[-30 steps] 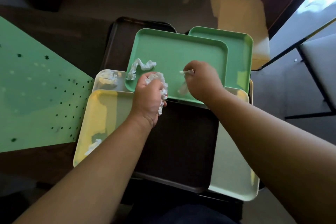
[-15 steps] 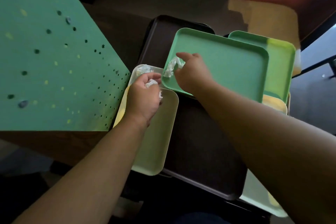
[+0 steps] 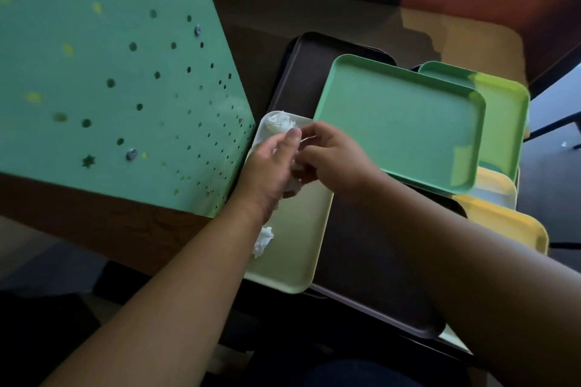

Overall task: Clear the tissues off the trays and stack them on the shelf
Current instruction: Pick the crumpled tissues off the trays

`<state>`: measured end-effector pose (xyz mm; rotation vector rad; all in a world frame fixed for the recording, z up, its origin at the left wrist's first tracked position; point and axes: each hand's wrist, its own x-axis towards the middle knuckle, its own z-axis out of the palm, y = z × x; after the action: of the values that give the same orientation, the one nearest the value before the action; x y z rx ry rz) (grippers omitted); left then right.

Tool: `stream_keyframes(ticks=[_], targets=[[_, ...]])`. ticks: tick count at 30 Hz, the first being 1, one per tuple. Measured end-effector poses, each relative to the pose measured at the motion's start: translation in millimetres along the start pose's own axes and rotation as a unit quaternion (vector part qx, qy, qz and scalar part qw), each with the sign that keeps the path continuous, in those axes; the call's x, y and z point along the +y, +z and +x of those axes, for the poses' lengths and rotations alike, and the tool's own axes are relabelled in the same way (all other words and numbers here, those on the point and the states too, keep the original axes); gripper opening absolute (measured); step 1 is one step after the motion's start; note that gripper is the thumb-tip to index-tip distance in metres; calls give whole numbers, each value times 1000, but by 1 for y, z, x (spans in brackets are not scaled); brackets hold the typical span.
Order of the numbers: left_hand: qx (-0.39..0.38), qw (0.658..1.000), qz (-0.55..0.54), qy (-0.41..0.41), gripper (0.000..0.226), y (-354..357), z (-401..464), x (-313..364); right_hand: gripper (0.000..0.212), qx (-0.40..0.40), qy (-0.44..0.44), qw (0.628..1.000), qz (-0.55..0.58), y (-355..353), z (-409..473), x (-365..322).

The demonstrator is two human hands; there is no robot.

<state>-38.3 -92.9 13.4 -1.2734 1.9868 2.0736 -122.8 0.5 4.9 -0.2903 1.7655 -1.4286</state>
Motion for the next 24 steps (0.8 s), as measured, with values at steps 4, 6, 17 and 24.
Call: stream_keyframes(ticks=[4,6,17,24], targets=[[13,999,45,-5,28,-10,-2,-5,26,40,23,998,-33,8,14,-7],[32,996,85,-11,25,-20,-3,-12,28,116,-18,978,-173,10,36,-4],[47,927,368,61,27,-74,-52,-30,30,103,-62,837,-534,30,104,21],[-25,850,525,32,51,-69,-50,-64,15,185,-110,889,-403,44,72,23]])
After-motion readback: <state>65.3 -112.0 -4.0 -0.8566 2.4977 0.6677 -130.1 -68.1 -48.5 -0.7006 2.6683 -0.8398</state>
